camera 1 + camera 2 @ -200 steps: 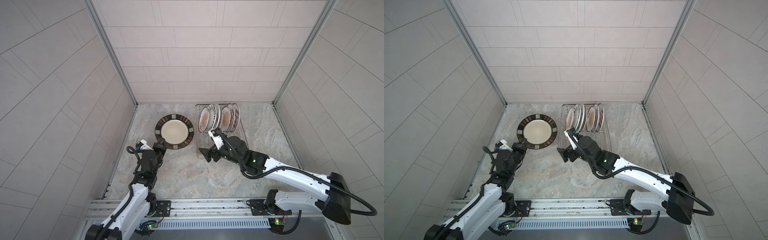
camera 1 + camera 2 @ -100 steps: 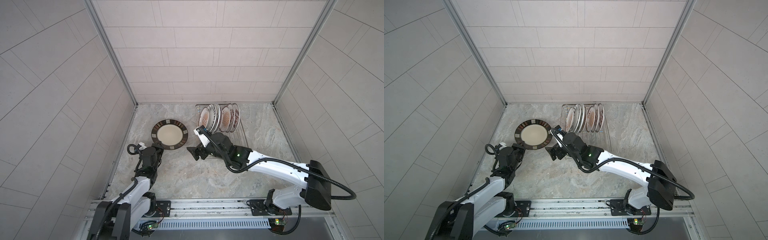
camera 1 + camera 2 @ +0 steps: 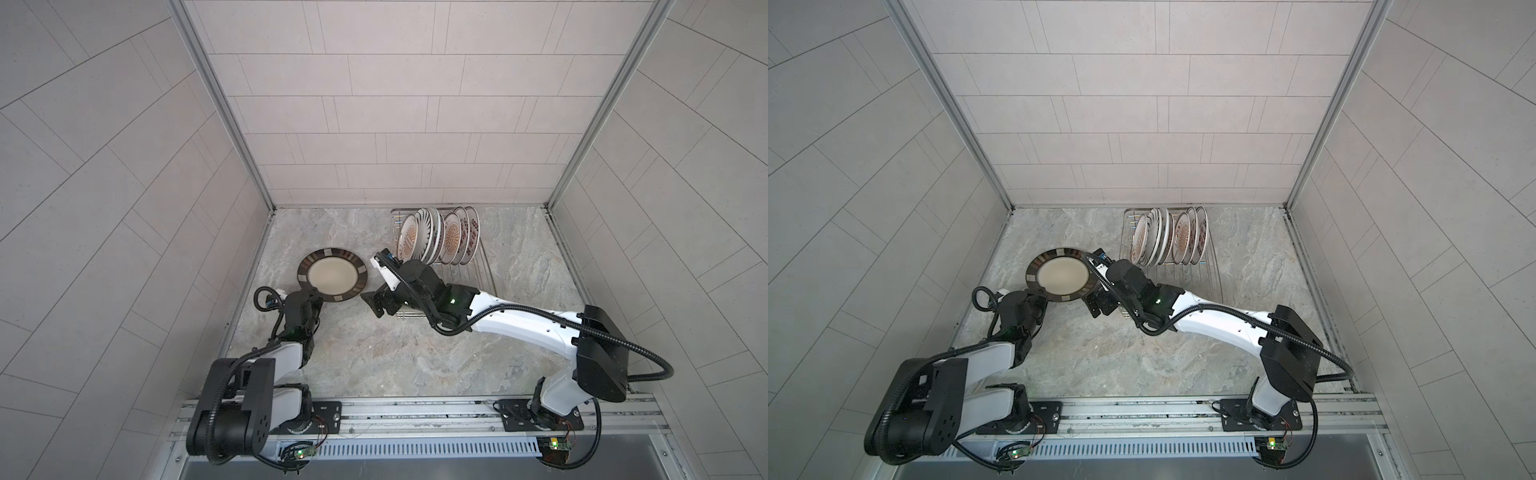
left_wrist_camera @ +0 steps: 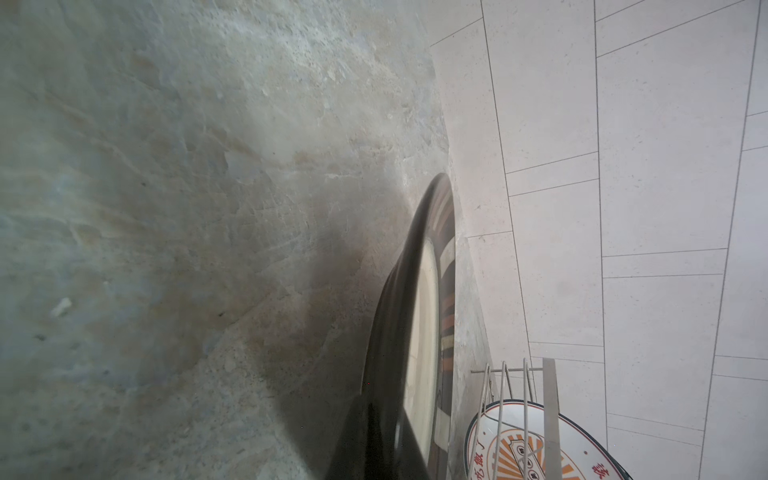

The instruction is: Unload the plates from the dish rack

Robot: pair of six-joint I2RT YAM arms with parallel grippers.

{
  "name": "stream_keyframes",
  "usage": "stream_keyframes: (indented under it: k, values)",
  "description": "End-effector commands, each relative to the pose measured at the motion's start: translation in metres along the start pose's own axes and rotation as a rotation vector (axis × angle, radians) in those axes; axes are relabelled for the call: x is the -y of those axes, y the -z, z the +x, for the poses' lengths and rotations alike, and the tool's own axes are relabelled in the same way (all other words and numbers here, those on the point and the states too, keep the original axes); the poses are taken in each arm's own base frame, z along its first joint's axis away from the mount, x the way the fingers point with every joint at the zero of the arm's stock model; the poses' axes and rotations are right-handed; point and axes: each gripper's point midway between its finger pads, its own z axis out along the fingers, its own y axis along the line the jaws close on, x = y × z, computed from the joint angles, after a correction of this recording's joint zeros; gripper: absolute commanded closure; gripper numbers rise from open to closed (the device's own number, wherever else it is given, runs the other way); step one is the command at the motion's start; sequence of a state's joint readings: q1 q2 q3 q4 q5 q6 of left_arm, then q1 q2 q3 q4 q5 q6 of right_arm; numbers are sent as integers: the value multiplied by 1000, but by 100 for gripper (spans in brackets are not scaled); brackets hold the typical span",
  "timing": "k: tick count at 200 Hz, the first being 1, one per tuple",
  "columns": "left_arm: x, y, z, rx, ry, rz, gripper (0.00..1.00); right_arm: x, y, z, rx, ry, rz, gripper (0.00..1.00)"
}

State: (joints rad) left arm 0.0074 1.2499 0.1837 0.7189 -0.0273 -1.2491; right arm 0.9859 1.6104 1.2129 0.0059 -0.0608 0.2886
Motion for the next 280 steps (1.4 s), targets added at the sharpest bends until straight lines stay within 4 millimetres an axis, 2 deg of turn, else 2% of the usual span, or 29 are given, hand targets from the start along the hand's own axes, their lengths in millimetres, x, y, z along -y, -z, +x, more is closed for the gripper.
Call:
stream_keyframes:
  k: [1,71,137,167,170,185,212,242,260,280]
  values:
    - [71,1,-35,112,65,256,100,-4,-7,2,-22,11,-9,5]
    - [63,-11,-43,156,45,216,100,-2,-16,8,-45,23,2,6]
    - [47,-24,-54,221,79,174,100,-4,-23,10,-50,27,-3,8]
    - [36,-35,-56,242,102,144,100,-2,-27,10,-44,19,13,10]
    - [45,-37,-60,254,106,164,100,-1,-26,9,-38,19,17,10]
    - [40,-45,-62,268,113,141,100,-2,-23,9,-17,27,17,10]
    - [40,-55,-59,262,140,182,100,-1,-23,13,-23,29,22,10]
    - [27,-74,-57,242,161,146,100,3,-25,16,-27,29,43,10]
    - [28,-80,-55,230,174,165,100,3,-25,16,-24,28,44,10]
    - [27,-87,-55,227,164,149,95,4,-25,17,-26,30,47,10]
